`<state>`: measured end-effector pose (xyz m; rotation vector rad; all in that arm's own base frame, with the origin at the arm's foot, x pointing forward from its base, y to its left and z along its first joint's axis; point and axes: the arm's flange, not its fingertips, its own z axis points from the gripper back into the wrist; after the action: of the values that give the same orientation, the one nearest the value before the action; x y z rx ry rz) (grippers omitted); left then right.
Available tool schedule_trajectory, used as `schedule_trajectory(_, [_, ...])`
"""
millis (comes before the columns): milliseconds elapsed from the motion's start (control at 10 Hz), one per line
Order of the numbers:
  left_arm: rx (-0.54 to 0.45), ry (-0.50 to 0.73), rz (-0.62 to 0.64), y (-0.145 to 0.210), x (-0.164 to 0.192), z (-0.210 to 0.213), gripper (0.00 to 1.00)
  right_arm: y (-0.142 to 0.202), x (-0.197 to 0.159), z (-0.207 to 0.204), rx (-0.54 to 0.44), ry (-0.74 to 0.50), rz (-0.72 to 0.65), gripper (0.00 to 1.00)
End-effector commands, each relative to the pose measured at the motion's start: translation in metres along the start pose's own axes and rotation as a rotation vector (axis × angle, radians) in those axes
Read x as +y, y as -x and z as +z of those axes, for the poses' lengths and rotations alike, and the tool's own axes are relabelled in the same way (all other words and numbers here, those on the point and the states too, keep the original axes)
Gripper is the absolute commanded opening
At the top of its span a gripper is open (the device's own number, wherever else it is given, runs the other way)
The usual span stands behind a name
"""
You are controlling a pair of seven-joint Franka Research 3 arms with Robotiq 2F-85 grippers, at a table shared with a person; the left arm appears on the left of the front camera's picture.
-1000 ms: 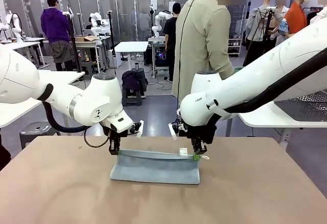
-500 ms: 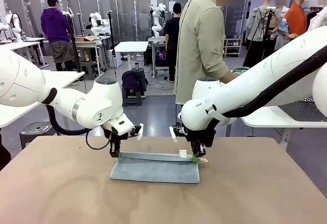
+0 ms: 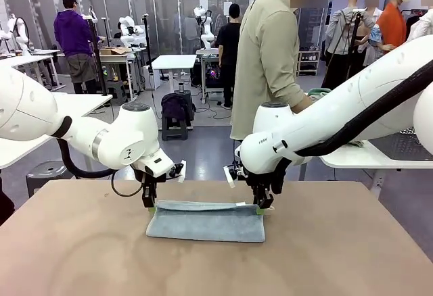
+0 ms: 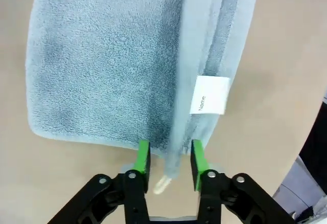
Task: Fold the towels and place them in the basket.
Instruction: When a person lays out a Towel with hook on the table, fold it in half twice.
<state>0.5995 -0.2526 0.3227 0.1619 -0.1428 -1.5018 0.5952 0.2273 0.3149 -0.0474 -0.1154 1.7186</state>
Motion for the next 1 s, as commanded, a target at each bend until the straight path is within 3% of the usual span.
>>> schedule_trajectory(0, [-0.024, -0.051, -0.008, 0.008, -0.009, 0.026, 0.81, -0.004, 0.013, 0.028, 0.001, 0.031, 0.030, 0.70])
schedule_trajectory(100, [-0.038, -0.052, -0.014, 0.017, -0.015, 0.049, 0.75, -0.010, 0.021, 0.048, 0.005, 0.032, 0.033, 0.84])
schedule_trajectory(400, [-0.114, -0.040, -0.023, 0.047, -0.050, 0.113, 0.75, -0.020, 0.060, 0.106, 0.028, 0.024, -0.019, 0.84])
schedule_trajectory(600, [-0.273, -0.011, -0.049, 0.080, -0.085, 0.150, 0.75, -0.020, 0.111, 0.151, -0.096, -0.057, -0.264, 0.84])
schedule_trajectory(900, [-0.484, -0.018, -0.068, 0.122, -0.118, 0.169, 0.75, -0.005, 0.166, 0.177, -0.393, 0.077, -0.787, 0.84])
